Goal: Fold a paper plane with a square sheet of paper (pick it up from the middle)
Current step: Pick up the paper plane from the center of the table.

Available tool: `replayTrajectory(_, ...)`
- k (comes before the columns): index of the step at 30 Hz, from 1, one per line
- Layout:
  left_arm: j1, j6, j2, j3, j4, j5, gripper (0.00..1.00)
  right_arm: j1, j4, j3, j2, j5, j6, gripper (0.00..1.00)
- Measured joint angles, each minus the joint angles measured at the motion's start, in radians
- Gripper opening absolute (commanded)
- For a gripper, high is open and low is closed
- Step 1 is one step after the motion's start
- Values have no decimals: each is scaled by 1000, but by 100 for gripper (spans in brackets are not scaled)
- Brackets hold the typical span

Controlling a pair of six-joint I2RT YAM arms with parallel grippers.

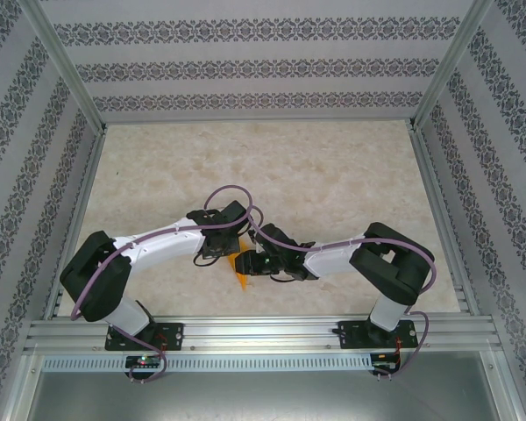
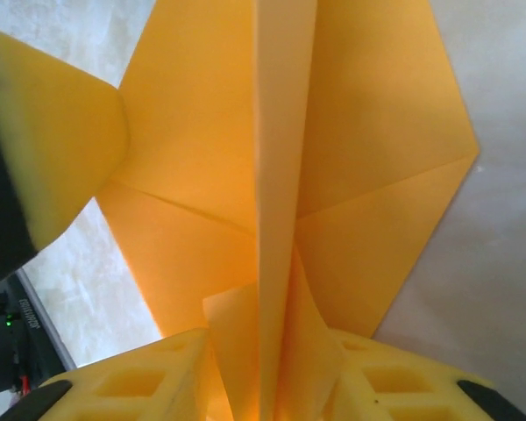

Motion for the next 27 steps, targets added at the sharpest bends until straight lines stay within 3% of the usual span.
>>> replayTrajectory(11, 0, 0, 0, 0, 2, 6, 0, 0, -19, 8, 3, 23, -13, 24)
replayTrajectory(18, 0, 0, 0, 0, 8, 14, 4, 5, -28, 29, 19, 23, -13, 10)
replayTrajectory(23, 0, 2, -6, 0, 24, 26, 19, 6, -79, 41, 6, 53, -14, 4)
replayTrajectory(27, 0, 12, -61, 0, 40, 43, 44, 6, -242, 79, -73, 145, -34, 4)
